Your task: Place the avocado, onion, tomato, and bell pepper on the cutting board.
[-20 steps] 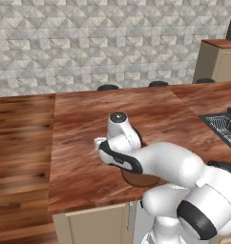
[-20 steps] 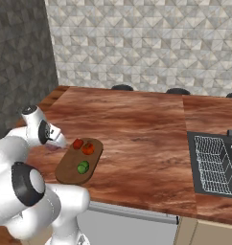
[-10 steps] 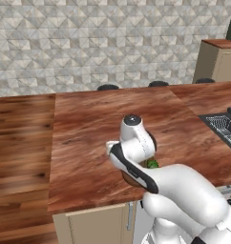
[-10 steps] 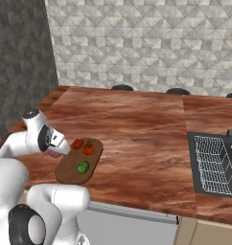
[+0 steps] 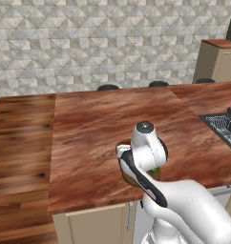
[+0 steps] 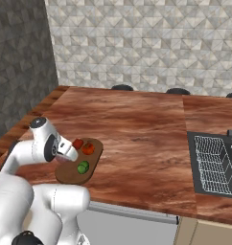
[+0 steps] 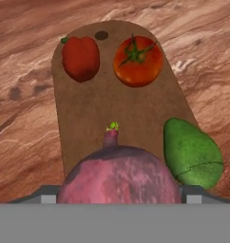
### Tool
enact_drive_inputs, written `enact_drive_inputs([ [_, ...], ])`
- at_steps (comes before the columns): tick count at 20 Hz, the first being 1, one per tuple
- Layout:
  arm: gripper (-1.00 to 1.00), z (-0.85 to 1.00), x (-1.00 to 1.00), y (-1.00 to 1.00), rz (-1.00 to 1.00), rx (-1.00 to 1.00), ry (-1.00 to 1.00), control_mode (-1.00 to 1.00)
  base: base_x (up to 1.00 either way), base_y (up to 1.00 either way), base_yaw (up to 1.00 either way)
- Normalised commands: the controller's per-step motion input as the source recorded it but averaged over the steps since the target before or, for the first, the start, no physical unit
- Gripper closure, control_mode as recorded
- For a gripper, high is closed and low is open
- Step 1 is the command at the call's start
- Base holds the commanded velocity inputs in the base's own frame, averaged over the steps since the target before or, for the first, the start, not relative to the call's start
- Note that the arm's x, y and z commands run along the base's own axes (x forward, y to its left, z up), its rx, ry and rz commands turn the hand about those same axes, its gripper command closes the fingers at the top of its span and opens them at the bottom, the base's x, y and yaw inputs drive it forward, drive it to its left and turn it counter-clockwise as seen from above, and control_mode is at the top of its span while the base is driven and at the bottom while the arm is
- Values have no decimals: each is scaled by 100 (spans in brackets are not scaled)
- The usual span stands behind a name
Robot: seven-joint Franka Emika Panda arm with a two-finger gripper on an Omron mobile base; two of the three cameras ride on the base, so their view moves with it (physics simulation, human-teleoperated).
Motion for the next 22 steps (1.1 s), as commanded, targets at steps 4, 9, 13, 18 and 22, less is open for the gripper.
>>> enact_drive_inputs([
  [4,100,-21,28,-1,0,0,-1,-100,0,0,0],
  [9,100,-14,22,12,-1,0,1,-100,0,0,0],
  [13,100,-23,0,1,-2,-2,1,-100,0,0,0],
  [18,100,-28,0,-4,-2,-2,0,-100,0,0,0],
  [22,100,-26,0,-6,-3,-2,0,-100,0,0,0],
])
